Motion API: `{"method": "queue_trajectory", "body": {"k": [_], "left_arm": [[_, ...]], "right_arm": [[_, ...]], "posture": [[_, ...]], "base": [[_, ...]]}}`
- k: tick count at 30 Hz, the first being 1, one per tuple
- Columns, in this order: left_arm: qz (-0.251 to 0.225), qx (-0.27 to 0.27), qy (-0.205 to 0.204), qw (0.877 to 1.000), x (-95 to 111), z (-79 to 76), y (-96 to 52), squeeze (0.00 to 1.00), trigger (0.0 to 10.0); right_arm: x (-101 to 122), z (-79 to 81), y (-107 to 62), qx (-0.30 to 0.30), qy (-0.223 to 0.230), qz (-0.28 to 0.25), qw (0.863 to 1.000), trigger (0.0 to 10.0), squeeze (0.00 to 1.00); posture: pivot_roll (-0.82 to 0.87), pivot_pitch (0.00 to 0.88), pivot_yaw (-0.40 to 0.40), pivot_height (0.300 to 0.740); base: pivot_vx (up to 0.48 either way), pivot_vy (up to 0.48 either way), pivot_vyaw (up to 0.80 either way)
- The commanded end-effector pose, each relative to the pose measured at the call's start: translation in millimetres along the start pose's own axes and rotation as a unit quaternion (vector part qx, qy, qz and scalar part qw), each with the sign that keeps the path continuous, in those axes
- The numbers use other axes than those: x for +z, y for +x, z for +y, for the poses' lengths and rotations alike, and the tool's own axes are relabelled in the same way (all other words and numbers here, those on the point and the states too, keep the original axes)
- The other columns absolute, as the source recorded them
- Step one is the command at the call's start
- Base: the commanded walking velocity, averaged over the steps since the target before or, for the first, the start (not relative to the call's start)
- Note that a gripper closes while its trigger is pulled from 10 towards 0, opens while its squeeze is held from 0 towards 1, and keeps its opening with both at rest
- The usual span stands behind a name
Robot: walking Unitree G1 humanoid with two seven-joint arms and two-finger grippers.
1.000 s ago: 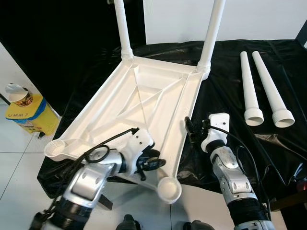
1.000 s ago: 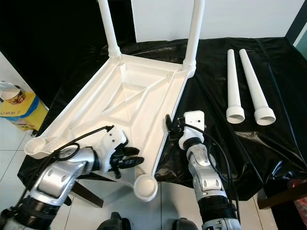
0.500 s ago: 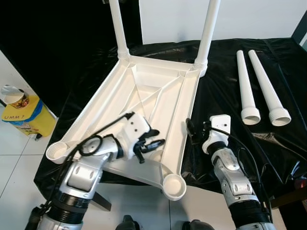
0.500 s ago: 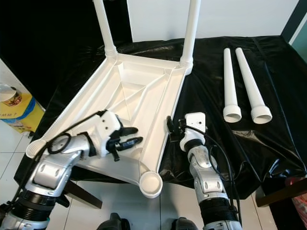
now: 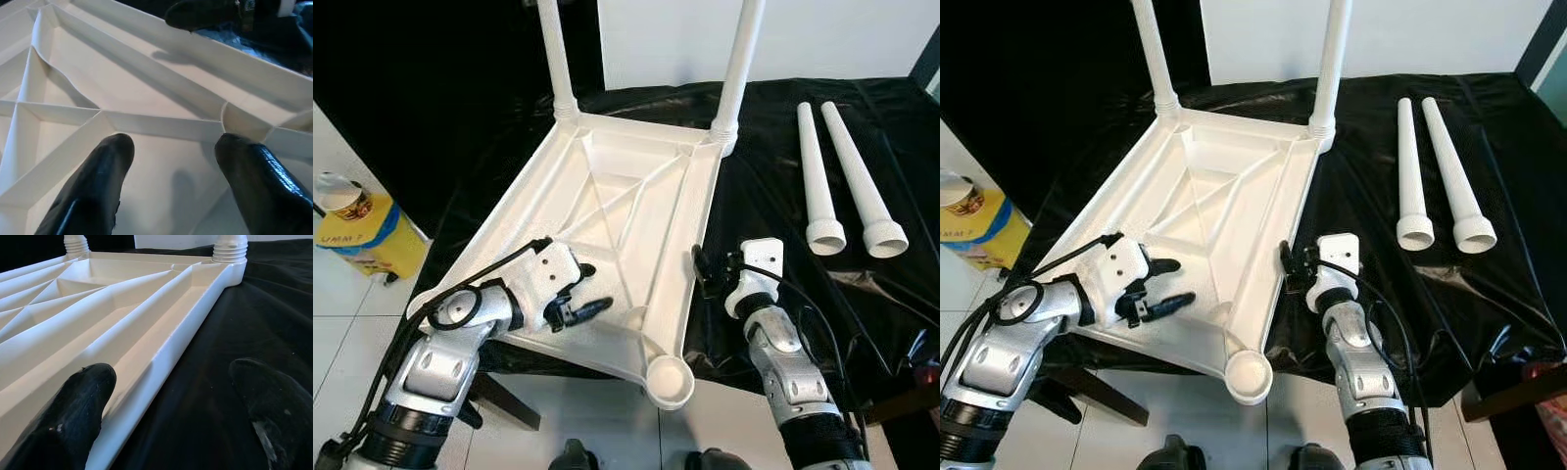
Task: Building children table
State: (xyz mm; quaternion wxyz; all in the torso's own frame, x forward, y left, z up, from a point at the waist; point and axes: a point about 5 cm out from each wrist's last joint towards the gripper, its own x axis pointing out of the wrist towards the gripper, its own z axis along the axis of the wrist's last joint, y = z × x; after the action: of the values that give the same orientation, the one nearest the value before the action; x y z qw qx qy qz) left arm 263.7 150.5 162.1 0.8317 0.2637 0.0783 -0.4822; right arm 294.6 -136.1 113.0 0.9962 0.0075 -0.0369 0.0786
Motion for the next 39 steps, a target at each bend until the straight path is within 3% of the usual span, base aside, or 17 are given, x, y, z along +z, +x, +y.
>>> {"method": "queue_trajectory", "body": {"k": [1,14,22,27,37,39], "left_arm": [[0.005,-0.071,0.013,0.997,-0.8,-8.5,-5.7,0.00,10.0],[0.028,-0.139,0.024,0.990,-3.9,-21.0,-17.4,0.00,10.0],[0.062,-0.148,0.046,0.986,-11.5,-23.1,-15.1,0.00,10.0],[0.101,-0.143,0.077,0.982,-24.4,-22.8,-3.8,0.00,10.0],[0.117,-0.077,0.070,0.988,-27.8,-6.1,24.9,0.00,10.0],[0.116,-0.067,0.054,0.989,-26.2,-2.1,37.9,0.00,10.0]], "right_arm": [[-3.3,-0.5,-3.4,-0.002,0.008,0.009,1.000,10.0,0.00],[-3.0,0.1,-4.4,-0.002,0.009,0.011,1.000,10.0,0.00],[-3.1,0.1,-4.7,-0.002,0.009,0.013,1.000,10.0,0.00],[-3.2,0.1,-5.4,0.002,0.008,0.014,1.000,10.0,0.00],[-1.1,8.6,-11.9,0.026,0.008,0.013,1.000,10.0,0.00],[1.0,9.7,-15.5,0.034,0.005,0.012,0.999,10.0,0.00]], "posture": [[0.02,0.095,0.028,0.740],[0.03,0.116,0.029,0.740],[0.03,0.117,0.028,0.740],[0.03,0.113,0.018,0.740],[0.02,0.110,0.016,0.740],[0.01,0.116,0.020,0.740]], "base": [[0.000,0.000,0.00],[0.000,0.000,0.00],[0.000,0.000,0.00],[0.000,0.000,0.00],[0.000,0.000,0.00],[0.000,0.000,0.00]]}}
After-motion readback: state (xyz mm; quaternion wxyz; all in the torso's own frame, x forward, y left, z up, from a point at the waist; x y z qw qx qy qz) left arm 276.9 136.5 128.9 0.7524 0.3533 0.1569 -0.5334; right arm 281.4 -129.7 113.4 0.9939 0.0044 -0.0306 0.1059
